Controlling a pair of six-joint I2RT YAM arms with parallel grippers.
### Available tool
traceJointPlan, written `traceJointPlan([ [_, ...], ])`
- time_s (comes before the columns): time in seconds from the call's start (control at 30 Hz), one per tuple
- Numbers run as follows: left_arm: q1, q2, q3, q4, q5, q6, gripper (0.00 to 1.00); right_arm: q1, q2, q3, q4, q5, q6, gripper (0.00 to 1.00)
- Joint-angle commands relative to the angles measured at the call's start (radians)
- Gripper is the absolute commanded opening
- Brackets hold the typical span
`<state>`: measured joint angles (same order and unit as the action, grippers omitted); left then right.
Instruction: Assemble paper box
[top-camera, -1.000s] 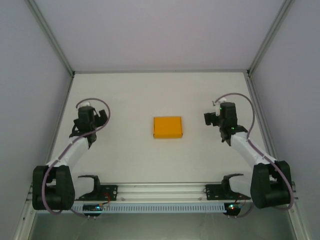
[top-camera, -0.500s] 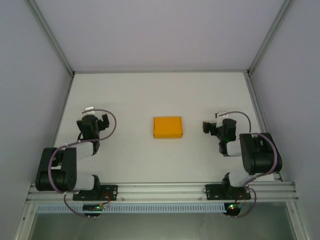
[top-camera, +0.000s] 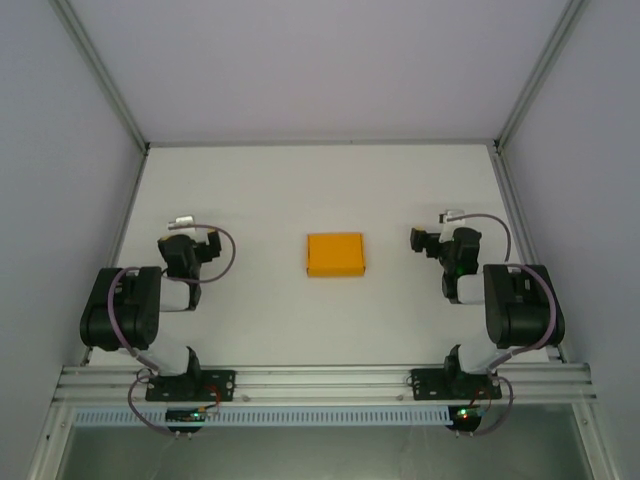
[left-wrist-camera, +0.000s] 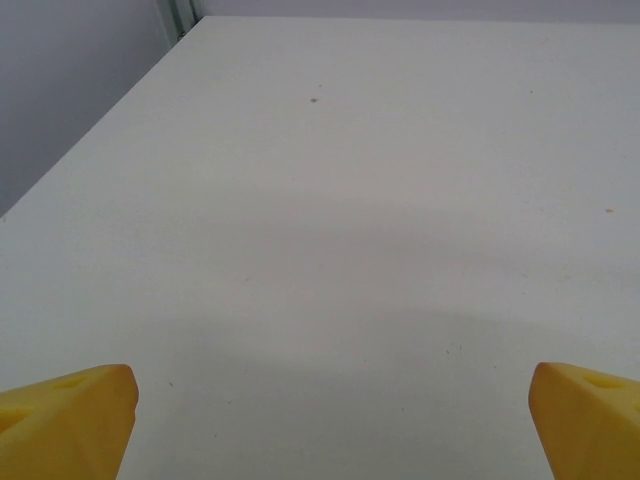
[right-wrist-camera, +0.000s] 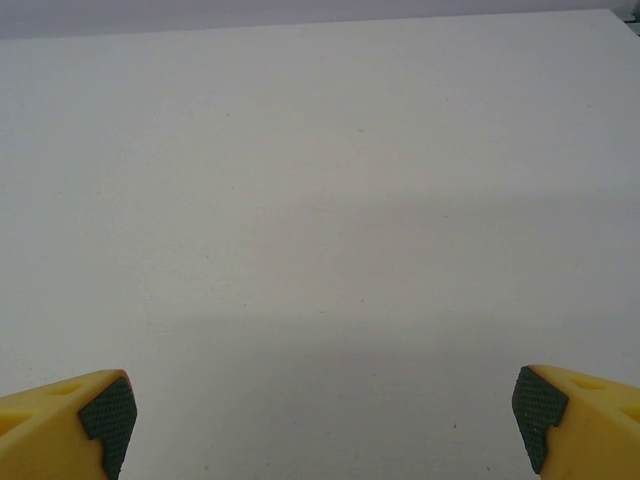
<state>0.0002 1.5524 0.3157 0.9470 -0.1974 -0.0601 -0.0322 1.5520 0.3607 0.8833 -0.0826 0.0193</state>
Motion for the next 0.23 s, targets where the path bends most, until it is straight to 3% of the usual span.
traceJointPlan([
  [0.0,0.006,-0.013,0.023,0.036,0.014,0.01,0.99,0.002,0.0,0.01,0.001,0.006,0.017,0.99],
  [0.2,0.005,-0.014,0.024,0.036,0.013,0.011,1.0,0.001,0.0,0.011,0.0,0.006,0.016,0.99],
])
